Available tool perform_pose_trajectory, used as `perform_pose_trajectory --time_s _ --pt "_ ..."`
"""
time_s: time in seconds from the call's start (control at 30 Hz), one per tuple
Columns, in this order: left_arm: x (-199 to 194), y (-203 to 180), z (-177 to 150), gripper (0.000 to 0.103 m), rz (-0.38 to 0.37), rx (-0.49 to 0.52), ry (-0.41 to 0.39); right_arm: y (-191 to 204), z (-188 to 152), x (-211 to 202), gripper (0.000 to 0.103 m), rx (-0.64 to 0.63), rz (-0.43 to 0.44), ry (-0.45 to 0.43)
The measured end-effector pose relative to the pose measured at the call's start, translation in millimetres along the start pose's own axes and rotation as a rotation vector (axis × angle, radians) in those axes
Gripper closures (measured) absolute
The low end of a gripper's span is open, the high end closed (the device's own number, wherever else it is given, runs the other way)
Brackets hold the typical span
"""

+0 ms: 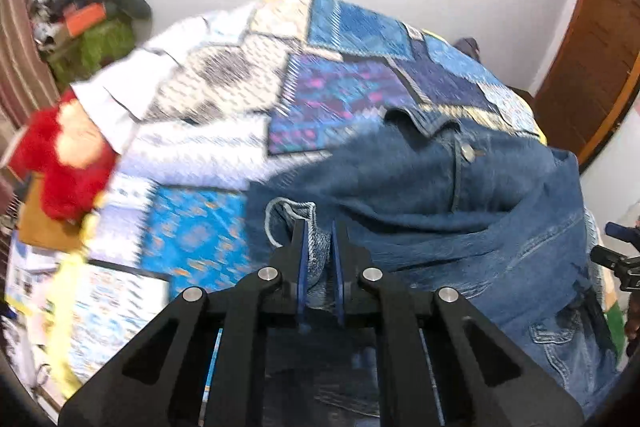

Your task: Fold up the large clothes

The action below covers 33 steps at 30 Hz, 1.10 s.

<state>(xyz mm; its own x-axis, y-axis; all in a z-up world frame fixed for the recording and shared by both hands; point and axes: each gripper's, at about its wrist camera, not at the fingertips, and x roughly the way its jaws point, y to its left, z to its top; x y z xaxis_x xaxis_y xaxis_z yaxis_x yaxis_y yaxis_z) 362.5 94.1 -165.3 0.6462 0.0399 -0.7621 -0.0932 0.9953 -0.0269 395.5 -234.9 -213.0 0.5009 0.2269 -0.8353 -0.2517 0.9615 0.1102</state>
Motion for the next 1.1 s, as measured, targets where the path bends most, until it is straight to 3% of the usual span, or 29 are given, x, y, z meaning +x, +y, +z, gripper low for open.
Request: perform_pose_trajectory --time_s 0.13,0.27,0.43,0.53,0.57,0.73,0.8,0.9,1.1 --pt "9.9 22.9 -3.6 0.093 0.016 -0.023 0.014 0.7 5.4 8.9 0.005 -0.02 -0.01 0.013" --pt "46.9 36.1 -40.2 0.092 0.028 -0.032 0.138 -9.5 0.2 46.0 0.005 -0.007 -0.064 0.121" --pt "84.0 43.3 -87.4 0.089 0.047 -0.016 0.274 -50.8 -10.2 62.8 0.0 0.21 0.116 0.181" --pt "87.3 48.0 -93.9 0.08 0.045 -0.003 0.275 -64.8 -11.1 55.3 0.0 0.261 0.117 0.181" --pt "85.7 50.1 -91.5 0.072 0.059 0.003 0.274 -67.4 -11.2 53.2 0.0 0.266 0.111 0.182" --pt "68.5 63.9 -60.5 0.055 0.057 0.013 0.215 -80.4 -0.4 33.3 0.0 0.289 0.16 0.136" --pt "63.1 68.0 -40.9 0.038 0.069 0.006 0.166 -83.1 7.3 29.3 0.0 0.293 0.172 0.118" --pt "66.3 66.0 -6.7 0.034 0.047 -0.003 0.116 -83.2 25.2 30.2 0.0 0.288 0.193 0.101" --pt "109.0 28.1 38.7 0.029 -0.034 0.04 0.123 -79.4 60.2 53.9 0.0 0.276 0.2 0.081"
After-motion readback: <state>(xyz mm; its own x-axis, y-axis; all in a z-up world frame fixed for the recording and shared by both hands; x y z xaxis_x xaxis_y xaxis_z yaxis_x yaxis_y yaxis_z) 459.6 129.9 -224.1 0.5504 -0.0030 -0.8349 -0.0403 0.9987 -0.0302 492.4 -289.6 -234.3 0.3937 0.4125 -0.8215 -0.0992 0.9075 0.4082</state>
